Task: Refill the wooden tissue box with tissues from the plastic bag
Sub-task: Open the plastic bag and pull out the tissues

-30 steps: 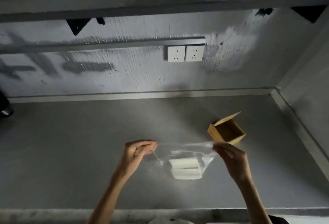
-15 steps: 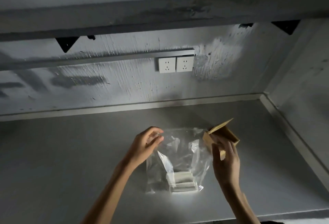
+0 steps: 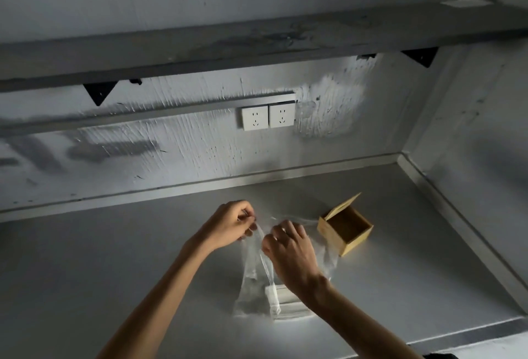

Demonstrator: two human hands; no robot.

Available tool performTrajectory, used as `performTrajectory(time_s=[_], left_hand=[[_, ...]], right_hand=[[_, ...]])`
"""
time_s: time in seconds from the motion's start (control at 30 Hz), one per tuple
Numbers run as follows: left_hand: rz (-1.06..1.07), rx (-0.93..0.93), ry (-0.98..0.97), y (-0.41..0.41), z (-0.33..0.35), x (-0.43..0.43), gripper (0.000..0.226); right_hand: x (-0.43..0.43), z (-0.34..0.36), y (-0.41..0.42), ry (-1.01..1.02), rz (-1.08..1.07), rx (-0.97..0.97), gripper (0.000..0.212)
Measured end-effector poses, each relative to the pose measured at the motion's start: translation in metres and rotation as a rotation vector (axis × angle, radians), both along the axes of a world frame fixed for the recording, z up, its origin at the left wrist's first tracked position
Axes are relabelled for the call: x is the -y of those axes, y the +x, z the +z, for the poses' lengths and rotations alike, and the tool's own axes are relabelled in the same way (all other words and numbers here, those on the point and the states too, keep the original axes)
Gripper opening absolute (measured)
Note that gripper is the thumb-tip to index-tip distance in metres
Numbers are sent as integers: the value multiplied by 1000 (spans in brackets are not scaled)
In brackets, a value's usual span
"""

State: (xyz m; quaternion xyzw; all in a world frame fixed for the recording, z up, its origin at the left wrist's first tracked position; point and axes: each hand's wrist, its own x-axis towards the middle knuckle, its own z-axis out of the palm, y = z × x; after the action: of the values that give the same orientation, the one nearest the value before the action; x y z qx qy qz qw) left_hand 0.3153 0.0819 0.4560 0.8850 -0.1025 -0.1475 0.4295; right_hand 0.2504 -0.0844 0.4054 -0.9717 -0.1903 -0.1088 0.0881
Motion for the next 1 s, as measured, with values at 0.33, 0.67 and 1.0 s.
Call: performTrajectory(time_s=[0.33, 0.67, 1.0], left_hand=[[142, 95, 130, -32, -14, -4, 17], [-119, 272, 595, -55, 5, 3, 14], [-216, 288, 653, -63, 11, 10, 18]], right_hand=[[24, 1, -70, 48, 245, -331, 48], [26, 31, -86, -100, -244, -428, 50], [20, 50, -100, -238, -32, -402, 48]])
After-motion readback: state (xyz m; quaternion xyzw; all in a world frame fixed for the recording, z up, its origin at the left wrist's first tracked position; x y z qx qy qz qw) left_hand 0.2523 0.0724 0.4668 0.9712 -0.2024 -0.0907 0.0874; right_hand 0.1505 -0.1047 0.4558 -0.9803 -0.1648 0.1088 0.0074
